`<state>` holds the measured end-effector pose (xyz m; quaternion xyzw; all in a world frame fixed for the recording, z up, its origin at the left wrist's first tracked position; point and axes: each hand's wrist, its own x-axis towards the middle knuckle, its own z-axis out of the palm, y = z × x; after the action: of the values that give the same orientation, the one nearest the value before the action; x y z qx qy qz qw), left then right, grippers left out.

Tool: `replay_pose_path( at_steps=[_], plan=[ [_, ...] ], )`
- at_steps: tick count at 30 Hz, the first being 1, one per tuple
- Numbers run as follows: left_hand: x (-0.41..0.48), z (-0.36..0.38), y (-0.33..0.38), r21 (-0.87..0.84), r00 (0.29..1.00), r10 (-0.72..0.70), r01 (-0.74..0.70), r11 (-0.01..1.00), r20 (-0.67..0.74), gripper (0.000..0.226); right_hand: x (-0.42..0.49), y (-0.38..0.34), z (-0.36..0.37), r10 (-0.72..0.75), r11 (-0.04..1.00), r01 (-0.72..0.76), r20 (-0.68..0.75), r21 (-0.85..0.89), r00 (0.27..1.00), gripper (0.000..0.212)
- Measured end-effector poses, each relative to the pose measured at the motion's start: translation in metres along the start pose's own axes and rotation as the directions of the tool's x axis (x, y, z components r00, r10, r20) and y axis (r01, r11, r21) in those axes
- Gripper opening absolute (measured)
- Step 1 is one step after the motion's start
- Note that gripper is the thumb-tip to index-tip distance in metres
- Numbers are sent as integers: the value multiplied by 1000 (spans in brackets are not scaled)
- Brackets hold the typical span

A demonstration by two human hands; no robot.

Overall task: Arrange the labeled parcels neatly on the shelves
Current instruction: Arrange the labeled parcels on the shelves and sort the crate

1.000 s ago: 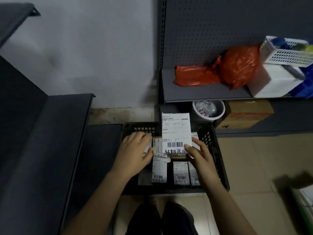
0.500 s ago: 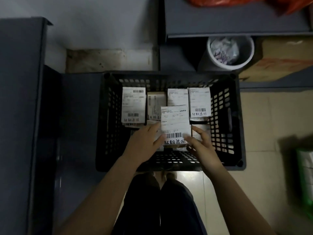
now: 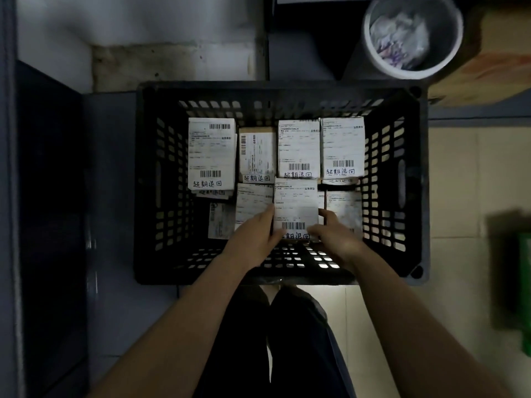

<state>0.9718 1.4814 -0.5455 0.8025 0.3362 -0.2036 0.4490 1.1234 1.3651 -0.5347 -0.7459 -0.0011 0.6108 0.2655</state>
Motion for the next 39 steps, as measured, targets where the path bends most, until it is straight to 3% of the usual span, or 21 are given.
replay_pose_path(
  at_steps=[7,11,13,16,25,31,35,39],
  plan=[
    [9,8,-11,138,1000,-24,24,990,-7,58,16,5,4,15,999,-13,28,-49,999,56],
    [10,7,-18,259,998,36,-20,966,-56,66,20,10,0,-101,981,90,-55,-173,993,67],
    [10,5,-23,319,992,81,-45,947,-101,77,19,10,-2,-225,949,197,-92,-246,970,78],
    [10,6,-24,380,999,16,4,925,-51,90,17,10,-1,-364,868,339,0,-363,931,89],
    [14,10,-17,420,993,-101,116,900,-58,91,28,7,-4,-414,693,391,110,-606,904,93],
    [7,-9,-12,357,997,22,8,934,-79,80,15,-8,2,-392,628,254,-17,-736,920,75],
    [-7,-42,9,372,984,117,-61,926,-131,67,-18,-34,6,-460,586,297,-8,-754,888,59],
    [-32,-90,47,414,929,282,-164,895,-240,47,-63,-74,3,-557,511,337,-7,-791,830,53]
  ],
)
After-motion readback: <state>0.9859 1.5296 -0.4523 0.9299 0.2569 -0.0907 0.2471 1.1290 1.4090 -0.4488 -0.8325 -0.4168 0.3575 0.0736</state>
